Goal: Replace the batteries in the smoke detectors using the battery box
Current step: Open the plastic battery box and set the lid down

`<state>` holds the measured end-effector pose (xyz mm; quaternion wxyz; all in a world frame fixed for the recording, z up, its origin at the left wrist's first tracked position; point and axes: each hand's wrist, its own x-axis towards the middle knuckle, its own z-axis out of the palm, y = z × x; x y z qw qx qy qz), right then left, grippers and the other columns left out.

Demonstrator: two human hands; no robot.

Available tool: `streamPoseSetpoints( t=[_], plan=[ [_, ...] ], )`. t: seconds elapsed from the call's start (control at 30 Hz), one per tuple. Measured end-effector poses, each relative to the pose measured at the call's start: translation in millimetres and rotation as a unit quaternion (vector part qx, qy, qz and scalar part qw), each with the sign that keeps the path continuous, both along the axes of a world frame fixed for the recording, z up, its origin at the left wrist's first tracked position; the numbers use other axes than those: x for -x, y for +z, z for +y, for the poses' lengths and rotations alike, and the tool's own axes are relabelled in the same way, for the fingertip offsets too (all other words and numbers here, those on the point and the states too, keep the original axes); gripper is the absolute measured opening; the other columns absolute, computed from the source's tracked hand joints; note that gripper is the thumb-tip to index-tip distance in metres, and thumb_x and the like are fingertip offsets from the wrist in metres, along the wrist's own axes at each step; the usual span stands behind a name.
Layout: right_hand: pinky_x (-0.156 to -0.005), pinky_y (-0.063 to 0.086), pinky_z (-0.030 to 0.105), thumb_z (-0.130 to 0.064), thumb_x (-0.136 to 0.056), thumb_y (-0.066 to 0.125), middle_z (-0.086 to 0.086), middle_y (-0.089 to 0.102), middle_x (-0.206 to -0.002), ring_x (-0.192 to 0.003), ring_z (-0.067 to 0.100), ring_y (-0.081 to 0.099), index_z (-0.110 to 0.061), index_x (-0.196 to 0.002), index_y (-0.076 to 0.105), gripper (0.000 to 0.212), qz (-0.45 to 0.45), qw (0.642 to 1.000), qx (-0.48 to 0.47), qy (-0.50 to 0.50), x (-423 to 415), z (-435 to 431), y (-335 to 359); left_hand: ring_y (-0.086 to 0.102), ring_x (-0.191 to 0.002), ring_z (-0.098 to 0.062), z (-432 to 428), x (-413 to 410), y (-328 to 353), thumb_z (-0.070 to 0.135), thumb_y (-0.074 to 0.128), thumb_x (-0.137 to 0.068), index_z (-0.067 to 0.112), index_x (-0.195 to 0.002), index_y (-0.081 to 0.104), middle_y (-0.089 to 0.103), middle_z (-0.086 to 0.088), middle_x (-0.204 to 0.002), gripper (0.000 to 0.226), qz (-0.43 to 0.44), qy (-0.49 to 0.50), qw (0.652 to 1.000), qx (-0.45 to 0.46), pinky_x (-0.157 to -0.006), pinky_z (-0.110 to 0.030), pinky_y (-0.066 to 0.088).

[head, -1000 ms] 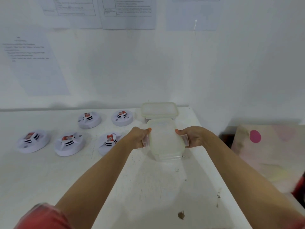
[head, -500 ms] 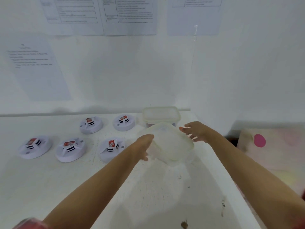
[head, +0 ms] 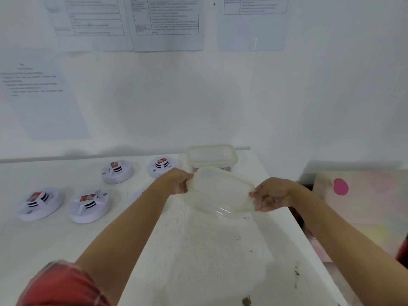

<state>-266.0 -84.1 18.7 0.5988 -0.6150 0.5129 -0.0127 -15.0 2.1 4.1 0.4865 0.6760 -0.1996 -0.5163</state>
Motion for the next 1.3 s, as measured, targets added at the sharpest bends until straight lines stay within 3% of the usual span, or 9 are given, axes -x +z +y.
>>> streamPoseSetpoints(
  t=[0.3, 0.43, 0.57, 0.63, 0.73, 0.87, 1.0, 1.13, 1.3],
  plan=[
    [-0.044, 0.050, 0.018, 0.015, -0.082, 0.055, 0.008, 0.053, -0.068, -0.043, 0.014, 0.051, -0.002, -0.071, 0.056, 0.020, -0.161, 0.975, -0.002, -0.151, -18, -18, -7, 0.051, -0.066, -0.022, 9, -12, -3, -0.009, 0.047, -0.091, -0.003, -0.089, 0.054, 0.052, -0.013, -0.079, 0.009, 0.103, 0.000, 0.994, -0.025, -0.045, -0.034, 0.055],
    [-0.056, 0.050, 0.026, 0.013, -0.086, 0.047, -0.001, 0.057, -0.045, -0.053, 0.018, 0.045, -0.001, -0.090, 0.055, 0.016, -0.156, 0.979, 0.021, -0.131, -26, -28, -11, 0.055, -0.054, -0.022, 11, -13, -3, -0.008, 0.049, -0.090, -0.001, -0.085, 0.052, 0.050, -0.011, -0.071, 0.009, 0.101, -0.010, 0.994, -0.031, -0.052, -0.036, 0.056],
    [-0.059, 0.049, 0.028, 0.014, -0.086, 0.047, -0.002, 0.056, -0.040, -0.058, 0.020, 0.044, 0.006, -0.115, 0.052, 0.030, -0.158, 0.978, 0.033, -0.133, -31, -32, -12, 0.057, -0.065, -0.025, 12, -15, -2, -0.007, 0.051, -0.089, -0.001, -0.083, 0.054, 0.051, -0.013, -0.078, 0.009, 0.088, -0.020, 0.995, -0.029, -0.051, -0.037, 0.056],
    [-0.059, 0.049, 0.028, 0.017, -0.084, 0.048, 0.000, 0.057, -0.040, -0.056, 0.019, 0.049, 0.006, -0.111, 0.052, 0.030, -0.160, 0.978, 0.038, -0.131, -31, -33, -11, 0.057, -0.069, -0.027, 12, -16, -1, -0.008, 0.052, -0.088, -0.002, -0.083, 0.055, 0.052, -0.015, -0.084, 0.008, 0.078, -0.019, 0.996, -0.029, -0.048, -0.036, 0.057],
    [-0.062, 0.052, 0.028, 0.017, -0.081, 0.053, 0.011, 0.057, -0.057, -0.051, 0.016, 0.057, 0.003, -0.077, 0.057, 0.014, -0.161, 0.977, 0.051, -0.128, -30, -32, -9, 0.058, -0.072, -0.026, 12, -15, 2, -0.009, 0.053, -0.088, -0.004, -0.083, 0.056, 0.055, -0.016, -0.088, 0.008, 0.061, -0.012, 0.998, -0.021, -0.053, -0.035, 0.058],
    [-0.071, 0.053, 0.033, 0.011, -0.077, 0.065, 0.008, 0.062, -0.051, -0.064, 0.023, 0.057, 0.002, -0.069, 0.059, 0.012, -0.180, 0.972, 0.060, -0.136, -25, -29, -3, 0.057, -0.075, -0.021, 13, -18, 10, -0.008, 0.058, -0.085, 0.002, -0.080, 0.059, 0.059, -0.010, -0.083, 0.011, 0.014, -0.015, 0.999, -0.031, -0.079, -0.036, 0.050],
    [-0.066, 0.053, 0.026, 0.005, -0.078, 0.066, 0.003, 0.064, -0.060, -0.062, 0.018, 0.057, -0.005, -0.080, 0.063, 0.011, -0.199, 0.972, 0.055, -0.114, -15, -29, 12, 0.054, -0.072, -0.016, 21, -17, 30, -0.009, 0.056, -0.086, 0.008, -0.074, 0.057, 0.056, -0.005, -0.075, 0.020, -0.042, -0.064, 0.997, -0.029, -0.071, -0.031, 0.051],
    [-0.075, 0.053, 0.027, 0.018, -0.077, 0.055, 0.004, 0.063, -0.063, -0.062, 0.016, 0.061, -0.009, -0.069, 0.058, 0.028, -0.219, 0.975, 0.023, -0.012, 5, -24, 26, 0.061, -0.072, -0.015, 44, -19, 47, -0.012, 0.060, -0.082, 0.005, -0.078, 0.054, 0.062, -0.007, -0.075, 0.018, -0.137, -0.141, 0.980, 0.016, -0.063, -0.024, 0.058],
    [-0.067, 0.049, 0.015, 0.016, -0.066, 0.071, 0.000, 0.062, -0.062, -0.062, 0.010, 0.059, -0.008, -0.062, 0.061, 0.027, -0.152, 0.954, 0.173, 0.192, 28, -5, 17, 0.057, -0.059, -0.008, 76, -10, 35, -0.009, 0.071, -0.073, 0.013, -0.065, 0.055, 0.059, 0.007, -0.060, 0.028, -0.337, -0.271, 0.898, 0.087, -0.060, -0.017, 0.046]
  ],
)
